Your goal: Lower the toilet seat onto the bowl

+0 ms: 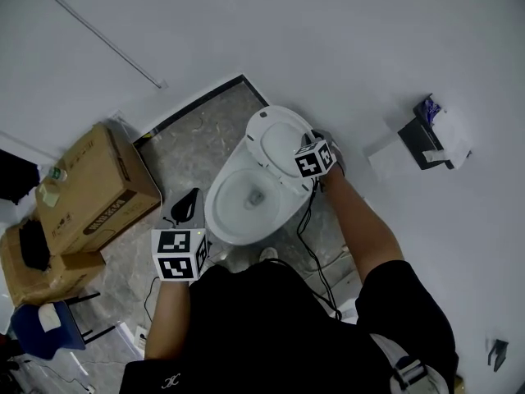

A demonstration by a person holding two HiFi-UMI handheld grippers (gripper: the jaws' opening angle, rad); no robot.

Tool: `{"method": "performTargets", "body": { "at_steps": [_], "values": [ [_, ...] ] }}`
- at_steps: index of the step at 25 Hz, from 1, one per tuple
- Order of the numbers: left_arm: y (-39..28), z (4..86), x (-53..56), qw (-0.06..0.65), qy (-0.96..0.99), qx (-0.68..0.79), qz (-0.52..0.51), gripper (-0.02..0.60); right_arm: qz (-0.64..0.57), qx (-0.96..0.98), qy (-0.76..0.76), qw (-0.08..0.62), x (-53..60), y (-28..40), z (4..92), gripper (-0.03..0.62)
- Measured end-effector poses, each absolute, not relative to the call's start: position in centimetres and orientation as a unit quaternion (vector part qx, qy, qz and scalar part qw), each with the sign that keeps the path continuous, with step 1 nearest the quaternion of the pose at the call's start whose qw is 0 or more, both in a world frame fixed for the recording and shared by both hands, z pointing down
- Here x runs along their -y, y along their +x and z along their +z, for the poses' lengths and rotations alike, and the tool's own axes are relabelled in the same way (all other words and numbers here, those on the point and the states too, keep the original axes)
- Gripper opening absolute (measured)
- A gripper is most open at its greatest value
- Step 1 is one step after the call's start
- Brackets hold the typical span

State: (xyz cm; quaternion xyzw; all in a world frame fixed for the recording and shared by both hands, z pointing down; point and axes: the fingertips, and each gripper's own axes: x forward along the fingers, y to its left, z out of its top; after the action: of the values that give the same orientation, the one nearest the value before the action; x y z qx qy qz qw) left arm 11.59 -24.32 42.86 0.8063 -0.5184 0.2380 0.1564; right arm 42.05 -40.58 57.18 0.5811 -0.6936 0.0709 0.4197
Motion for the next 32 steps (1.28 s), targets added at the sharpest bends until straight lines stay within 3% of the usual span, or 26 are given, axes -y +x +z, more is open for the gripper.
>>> {"method": "performTargets", "body": {
  "at_steps": [11,32],
  "values": [
    [9.9,42.8,24.7,0.158,0.784,0.546,0.248,0.008,0.053,0.689,0.561,0.456,42.5,42.4,59.1,0.092],
    [8.7,43.4,23.6,0.161,0.784,0.544,0.251,0.008,0.088,0.695,0.551,0.453,41.5,41.5,59.3,0.061]
  ]
}}
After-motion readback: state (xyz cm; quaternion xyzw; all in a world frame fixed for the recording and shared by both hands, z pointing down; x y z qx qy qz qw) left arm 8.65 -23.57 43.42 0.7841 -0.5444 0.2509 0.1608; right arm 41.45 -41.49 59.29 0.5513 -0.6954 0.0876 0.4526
